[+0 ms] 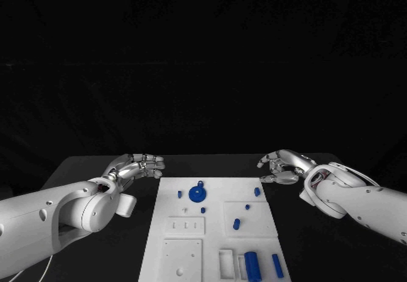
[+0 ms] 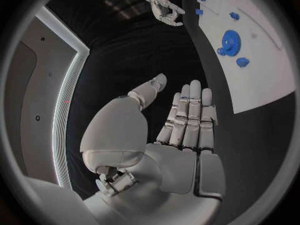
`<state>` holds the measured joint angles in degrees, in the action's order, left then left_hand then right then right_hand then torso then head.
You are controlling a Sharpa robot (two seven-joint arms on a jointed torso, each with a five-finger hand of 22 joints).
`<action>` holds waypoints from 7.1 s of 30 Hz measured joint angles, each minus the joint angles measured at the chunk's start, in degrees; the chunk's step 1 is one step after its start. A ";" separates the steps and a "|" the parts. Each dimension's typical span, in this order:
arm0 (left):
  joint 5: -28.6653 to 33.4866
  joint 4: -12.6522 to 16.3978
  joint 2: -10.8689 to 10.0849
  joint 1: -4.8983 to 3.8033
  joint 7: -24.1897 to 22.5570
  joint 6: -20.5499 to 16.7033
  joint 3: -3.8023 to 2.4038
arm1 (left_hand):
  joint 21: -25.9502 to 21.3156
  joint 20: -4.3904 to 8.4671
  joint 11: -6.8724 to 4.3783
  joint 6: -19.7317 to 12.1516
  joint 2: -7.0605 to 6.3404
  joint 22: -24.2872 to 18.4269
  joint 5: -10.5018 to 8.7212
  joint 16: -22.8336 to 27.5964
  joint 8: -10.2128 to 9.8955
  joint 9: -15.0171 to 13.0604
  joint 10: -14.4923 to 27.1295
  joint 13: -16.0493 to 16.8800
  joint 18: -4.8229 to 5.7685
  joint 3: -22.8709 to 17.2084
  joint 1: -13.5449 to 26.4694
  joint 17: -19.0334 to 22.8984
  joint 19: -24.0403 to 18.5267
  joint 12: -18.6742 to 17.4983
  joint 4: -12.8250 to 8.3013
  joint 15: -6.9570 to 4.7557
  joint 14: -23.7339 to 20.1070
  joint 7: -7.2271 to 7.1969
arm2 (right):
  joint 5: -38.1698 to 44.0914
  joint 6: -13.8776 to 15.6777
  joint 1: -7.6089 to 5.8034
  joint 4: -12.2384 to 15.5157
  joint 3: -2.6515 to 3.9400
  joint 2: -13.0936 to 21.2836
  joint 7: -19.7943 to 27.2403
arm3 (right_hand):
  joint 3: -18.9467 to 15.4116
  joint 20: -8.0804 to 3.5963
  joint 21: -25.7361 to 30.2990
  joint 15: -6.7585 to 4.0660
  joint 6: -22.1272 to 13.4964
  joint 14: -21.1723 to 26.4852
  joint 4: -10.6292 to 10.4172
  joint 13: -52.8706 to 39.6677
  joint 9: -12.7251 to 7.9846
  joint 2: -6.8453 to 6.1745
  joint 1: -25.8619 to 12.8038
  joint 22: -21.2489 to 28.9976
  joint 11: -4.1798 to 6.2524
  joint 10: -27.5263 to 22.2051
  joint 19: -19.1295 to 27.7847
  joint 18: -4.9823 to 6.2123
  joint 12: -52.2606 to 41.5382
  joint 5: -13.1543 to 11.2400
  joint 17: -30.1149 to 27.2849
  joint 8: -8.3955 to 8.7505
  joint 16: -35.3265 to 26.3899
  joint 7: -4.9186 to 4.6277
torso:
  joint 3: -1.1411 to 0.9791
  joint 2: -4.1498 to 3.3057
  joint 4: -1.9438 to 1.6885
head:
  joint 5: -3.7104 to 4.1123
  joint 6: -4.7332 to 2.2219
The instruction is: Assemble the parts on the task board
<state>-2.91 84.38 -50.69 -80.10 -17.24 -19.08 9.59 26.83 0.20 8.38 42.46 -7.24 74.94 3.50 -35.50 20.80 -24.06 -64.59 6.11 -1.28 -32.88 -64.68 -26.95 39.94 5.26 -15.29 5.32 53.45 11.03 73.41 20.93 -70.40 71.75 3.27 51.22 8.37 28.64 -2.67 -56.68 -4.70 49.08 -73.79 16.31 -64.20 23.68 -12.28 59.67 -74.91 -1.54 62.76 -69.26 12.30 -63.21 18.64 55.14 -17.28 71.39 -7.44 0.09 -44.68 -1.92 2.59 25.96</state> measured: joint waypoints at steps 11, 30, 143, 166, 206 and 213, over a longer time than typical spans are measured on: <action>0.00 -0.03 0.05 0.00 -0.06 0.12 0.03 | 0.00 0.00 0.00 0.00 0.00 -0.01 0.00 0.00 0.00 0.00 0.00 0.00 0.00 0.00 0.00 -0.03 0.00 0.00 0.00 0.00 0.00 0.00 | -3.88 -2.54 2.03 -3.41 -0.18 -0.59 1.50 | -1.45 0.12 0.01 0.00 0.01 0.01 0.21 0.01 -0.01 0.64 0.65 0.00 0.00 -0.41 0.33 0.00 0.04 0.45 0.14 0.00 -0.06 0.00 | -0.29 0.01 0.23 | 0.63 0.50; -1.41 0.01 -0.27 0.00 -0.06 0.13 0.02 | 0.00 0.00 0.00 0.00 0.00 -0.02 0.00 0.00 0.00 0.00 0.01 -0.01 0.00 0.00 0.00 -0.04 0.00 -0.22 0.00 0.00 0.00 0.00 | -4.55 -5.55 5.15 -5.06 -0.17 -2.67 2.12 | -2.47 0.11 0.10 -0.01 0.09 0.41 0.28 0.01 -0.01 1.19 2.43 -0.04 -0.18 -0.64 0.91 -0.02 0.04 0.67 0.28 0.00 -0.23 0.07 | -0.08 0.05 0.11 | 1.16 1.91; -11.73 4.10 4.30 -0.80 15.19 4.68 -0.05 | 10.17 5.03 -6.02 8.10 -1.97 -0.02 -0.45 -14.86 -1.52 -0.19 -7.04 14.48 0.39 3.63 10.12 -7.01 6.22 14.43 7.11 -6.76 5.51 -2.96 | 15.48 -2.64 -1.71 9.40 -0.17 -15.47 -19.86 | 16.21 -0.32 -0.43 -2.62 7.55 -0.41 -6.99 0.93 0.48 2.66 3.17 -0.04 2.88 0.63 -0.37 0.20 -0.47 -15.82 1.53 -3.39 -0.44 4.21 | 0.42 1.35 -0.47 | -1.97 1.21; -12.40 3.58 5.99 -0.82 20.02 1.18 -0.02 | 10.18 5.24 -5.82 8.46 -3.47 -0.03 -0.45 -14.20 -1.52 -0.49 -6.84 14.48 0.39 2.77 11.62 -5.96 6.02 13.97 10.52 -6.34 5.93 -2.92 | 18.40 -2.11 -1.69 11.96 -0.29 -17.69 -22.96 | 16.91 -0.30 -0.66 -2.77 7.73 -0.73 -7.07 0.98 0.48 2.29 3.39 -0.03 3.08 0.84 -0.55 0.45 -0.46 -15.99 1.58 -3.70 -0.43 4.38 | 0.40 1.29 -0.30 | -3.72 1.67; -12.95 3.17 6.50 -0.80 21.82 1.06 0.16 | 10.20 5.03 -6.03 9.66 -0.79 0.01 -0.45 -14.20 -1.16 -0.91 -7.07 14.84 0.41 2.90 9.55 -5.80 5.82 13.97 9.56 -6.34 5.92 -3.30 | 19.19 -2.46 -1.76 12.62 -1.31 -19.05 -23.85 | 17.30 -0.39 -0.65 -2.64 7.89 -0.83 -7.14 1.02 0.48 2.16 3.57 -0.01 3.07 0.84 -0.86 0.61 -0.46 -15.99 1.56 -3.53 -0.43 4.54 | 0.42 1.31 -0.32 | -3.97 1.98; -13.35 2.82 6.76 -0.80 22.28 1.05 0.16 | 10.20 5.02 -6.13 10.35 0.98 0.00 -0.29 -14.20 -0.98 -1.08 -7.39 14.91 0.42 2.75 8.65 -5.74 5.82 13.76 8.12 -6.47 6.06 -3.57 | 19.23 -2.46 -1.76 12.87 -1.36 -19.06 -24.17 | 17.46 -0.38 -0.65 -2.63 7.87 -0.83 -6.98 1.02 0.48 2.15 3.57 -0.01 3.07 0.84 -0.86 0.62 -0.46 -15.99 1.55 -3.53 -0.43 4.52 | 0.42 1.31 -0.33 | -4.00 2.04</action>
<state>-16.27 87.20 -43.93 -80.90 5.05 -18.03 9.75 37.03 5.22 2.25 52.81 -6.26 74.94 3.21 -49.70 19.82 -25.14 -71.99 21.02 -0.87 -30.13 -56.03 -32.69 45.76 19.02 -7.17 -1.15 59.50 7.46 92.64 18.47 -72.16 84.62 1.91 32.16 -15.80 46.11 -3.05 -57.33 -7.34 56.95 -74.62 9.34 -63.18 24.16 -10.12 63.24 -74.91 1.53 63.59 -70.12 12.92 -63.67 2.65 56.70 -20.81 70.96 -2.92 0.51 -43.37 -2.25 -1.41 28.00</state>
